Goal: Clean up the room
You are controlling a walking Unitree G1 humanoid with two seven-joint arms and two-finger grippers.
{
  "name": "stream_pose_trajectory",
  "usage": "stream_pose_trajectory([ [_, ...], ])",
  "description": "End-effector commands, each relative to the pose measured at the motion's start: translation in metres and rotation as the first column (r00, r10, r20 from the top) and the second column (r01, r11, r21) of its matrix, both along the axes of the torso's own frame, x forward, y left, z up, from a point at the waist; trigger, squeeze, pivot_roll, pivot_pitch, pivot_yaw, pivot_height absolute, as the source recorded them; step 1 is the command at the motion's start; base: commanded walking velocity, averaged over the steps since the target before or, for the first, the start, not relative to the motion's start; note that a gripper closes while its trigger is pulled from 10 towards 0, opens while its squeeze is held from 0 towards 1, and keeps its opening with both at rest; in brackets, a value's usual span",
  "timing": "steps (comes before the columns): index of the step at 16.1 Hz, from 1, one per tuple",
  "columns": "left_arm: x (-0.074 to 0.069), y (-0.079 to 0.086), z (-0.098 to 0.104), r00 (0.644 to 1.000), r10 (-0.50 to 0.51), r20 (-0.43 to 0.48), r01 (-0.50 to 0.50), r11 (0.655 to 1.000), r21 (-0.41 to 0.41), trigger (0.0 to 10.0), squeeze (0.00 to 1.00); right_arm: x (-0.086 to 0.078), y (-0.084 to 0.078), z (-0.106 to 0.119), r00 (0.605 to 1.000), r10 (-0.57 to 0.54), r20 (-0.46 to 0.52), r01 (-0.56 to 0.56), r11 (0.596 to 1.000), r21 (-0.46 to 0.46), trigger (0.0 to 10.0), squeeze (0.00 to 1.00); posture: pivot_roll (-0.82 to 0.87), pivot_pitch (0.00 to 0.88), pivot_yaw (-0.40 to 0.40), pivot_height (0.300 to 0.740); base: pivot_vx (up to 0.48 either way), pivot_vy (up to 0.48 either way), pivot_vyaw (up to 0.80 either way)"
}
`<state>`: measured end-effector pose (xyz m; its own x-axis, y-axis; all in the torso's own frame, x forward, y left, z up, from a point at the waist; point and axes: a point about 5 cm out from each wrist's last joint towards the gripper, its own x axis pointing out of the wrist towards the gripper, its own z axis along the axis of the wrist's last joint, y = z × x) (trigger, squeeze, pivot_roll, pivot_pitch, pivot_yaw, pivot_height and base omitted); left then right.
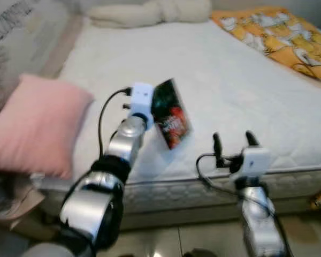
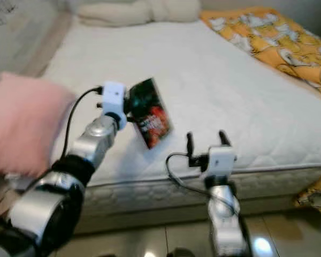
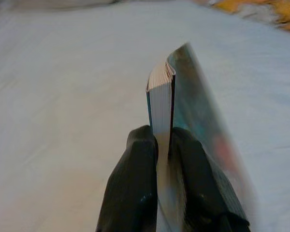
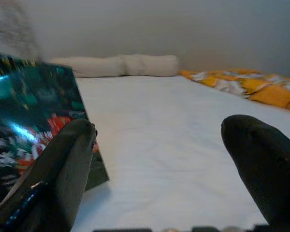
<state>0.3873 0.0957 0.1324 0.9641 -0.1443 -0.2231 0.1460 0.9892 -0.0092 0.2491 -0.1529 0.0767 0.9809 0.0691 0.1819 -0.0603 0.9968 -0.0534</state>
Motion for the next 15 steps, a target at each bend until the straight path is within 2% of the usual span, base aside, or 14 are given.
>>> stream_pose_trajectory([
  [1,0.006,0.000,0.009,0.999,0.036,0.013,-0.036,0.998,-0.043,10.0,0.00,-0.008,-0.003,0.002,1.000,-0.001,0.000,0.001,1.000,-0.018,10.0,0.15,-0.19,0.065,0.035,0.736,0.000,0.000,0.00],
  [3,0.009,0.000,0.014,0.998,0.063,0.010,-0.062,0.993,-0.097,10.0,0.00,-0.021,-0.009,0.000,1.000,-0.018,-0.022,0.018,1.000,-0.026,10.0,0.15,-0.21,0.082,0.038,0.736,0.000,0.000,0.00],
  [4,0.011,0.006,0.013,0.992,0.124,-0.036,-0.129,0.974,-0.185,10.0,0.00,-0.028,-0.011,-0.002,0.999,-0.029,-0.034,0.028,0.999,-0.027,10.0,0.15,-0.23,0.101,0.043,0.736,0.000,0.000,0.00],
  [5,0.011,0.008,0.013,0.988,0.145,-0.054,-0.154,0.964,-0.217,10.0,0.00,-0.030,-0.011,-0.003,0.999,-0.032,-0.038,0.031,0.999,-0.027,10.0,0.15,-0.23,0.101,0.043,0.736,0.000,0.000,0.00],
  [6,0.012,0.013,0.011,0.967,0.220,-0.126,-0.250,0.909,-0.334,10.0,0.00,-0.037,-0.012,-0.004,0.998,-0.033,-0.056,0.031,0.999,-0.027,10.0,0.15,-0.24,0.122,0.041,0.736,0.000,0.000,0.00],
  [7,0.011,0.013,0.008,0.948,0.259,-0.185,-0.314,0.855,-0.412,10.0,0.00,-0.043,-0.011,-0.004,0.997,-0.031,-0.069,0.029,0.999,-0.027,10.0,0.15,-0.25,0.130,0.039,0.736,0.000,0.000,0.00],
  [8,0.009,0.013,0.003,0.929,0.286,-0.233,-0.364,0.813,-0.454,10.0,0.00,-0.045,-0.011,-0.003,0.997,-0.029,-0.075,0.028,0.999,-0.027,10.0,0.15,-0.26,0.140,0.039,0.736,0.000,0.000,0.00],
  [9,0.007,0.007,-0.001,0.923,0.281,-0.265,-0.379,0.790,-0.482,10.0,0.00,-0.048,-0.011,-0.002,0.996,-0.028,-0.080,0.026,0.999,-0.027,10.0,0.15,-0.26,0.143,0.039,0.736,0.000,0.000,0.00],
  [12,-0.001,-0.007,-0.016,0.911,0.245,-0.332,-0.387,0.787,-0.481,10.0,0.00,-0.053,-0.010,0.000,0.995,-0.025,-0.096,0.023,0.999,-0.025,10.0,0.15,-0.27,0.153,0.038,0.736,0.000,0.000,0.00],
  [15,-0.003,-0.009,-0.020,0.915,0.231,-0.330,-0.368,0.812,-0.453,10.0,0.00,-0.058,-0.008,-0.001,0.993,-0.024,-0.114,0.021,0.999,-0.024,10.0,0.15,-0.27,0.160,0.040,0.736,0.000,0.000,0.00],
])
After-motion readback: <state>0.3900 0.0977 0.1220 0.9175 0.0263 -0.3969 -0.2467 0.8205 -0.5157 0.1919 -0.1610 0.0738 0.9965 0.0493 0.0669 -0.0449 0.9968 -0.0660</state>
